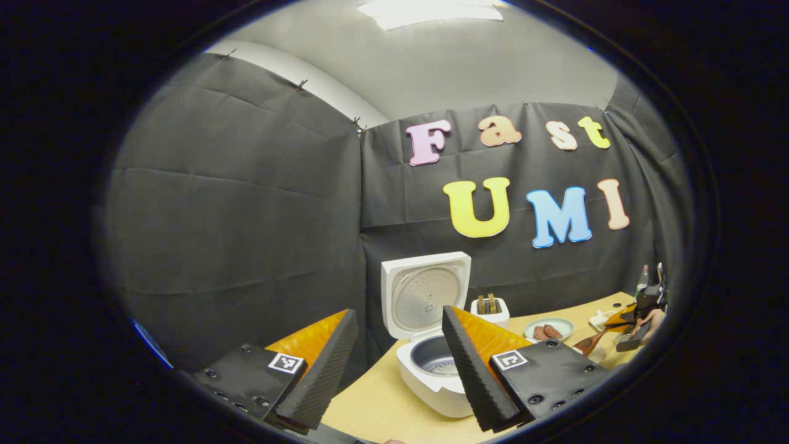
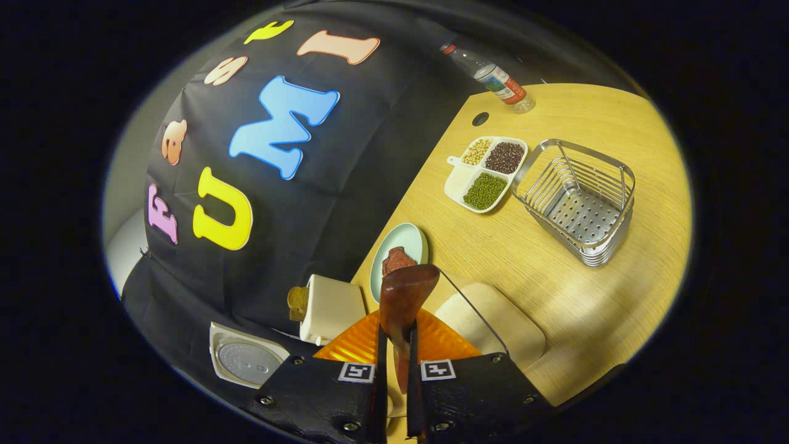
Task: Close the left gripper, press the button to open the rice cooker; take a wooden spoon from the chopstick holder with the right hand, scoop a spoonful of rice and pour it into the rice cooker, then put the wooden spoon back into the chopstick holder.
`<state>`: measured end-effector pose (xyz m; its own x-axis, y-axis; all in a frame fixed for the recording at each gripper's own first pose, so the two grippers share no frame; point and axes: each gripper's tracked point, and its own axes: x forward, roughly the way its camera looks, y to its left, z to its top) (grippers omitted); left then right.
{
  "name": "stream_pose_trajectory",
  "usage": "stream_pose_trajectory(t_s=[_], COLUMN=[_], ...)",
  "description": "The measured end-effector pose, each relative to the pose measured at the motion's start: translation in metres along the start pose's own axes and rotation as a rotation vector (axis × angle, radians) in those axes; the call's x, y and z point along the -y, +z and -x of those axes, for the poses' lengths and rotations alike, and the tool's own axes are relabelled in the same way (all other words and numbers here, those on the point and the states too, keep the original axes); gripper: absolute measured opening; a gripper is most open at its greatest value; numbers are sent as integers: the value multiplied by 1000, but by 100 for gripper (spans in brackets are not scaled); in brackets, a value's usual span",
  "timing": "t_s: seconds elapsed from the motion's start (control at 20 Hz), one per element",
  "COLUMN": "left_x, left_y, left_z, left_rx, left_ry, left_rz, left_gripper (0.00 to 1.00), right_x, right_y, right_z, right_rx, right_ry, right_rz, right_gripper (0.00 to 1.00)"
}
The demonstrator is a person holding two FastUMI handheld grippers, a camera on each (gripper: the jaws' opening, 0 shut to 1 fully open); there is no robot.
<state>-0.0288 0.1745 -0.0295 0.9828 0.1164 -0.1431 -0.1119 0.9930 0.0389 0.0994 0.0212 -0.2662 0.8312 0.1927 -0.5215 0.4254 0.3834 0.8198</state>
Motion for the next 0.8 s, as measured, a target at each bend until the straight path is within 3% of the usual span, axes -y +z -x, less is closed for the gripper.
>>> stream_pose_trajectory(t_s=[0.25, 0.4, 0.45, 0.8], left_x=[9, 8, 6, -18], left_y=[5, 6, 7, -2], left_z=[-4, -6, -6, -1], left_rx=[18, 28, 32, 27], left_ry=[-21, -20, -17, 21], left_rz=[2, 13, 17, 44], left_gripper=[95, 92, 95, 96], right_x=[-42, -68, -78, -153], right_y=[13, 13, 13, -15], right_z=[12, 15, 17, 18], right_rx=[9, 1, -3, -55], right_ry=[101, 155, 173, 298], right_rz=[-90, -127, -131, -138], right_gripper=[13, 13, 13, 12])
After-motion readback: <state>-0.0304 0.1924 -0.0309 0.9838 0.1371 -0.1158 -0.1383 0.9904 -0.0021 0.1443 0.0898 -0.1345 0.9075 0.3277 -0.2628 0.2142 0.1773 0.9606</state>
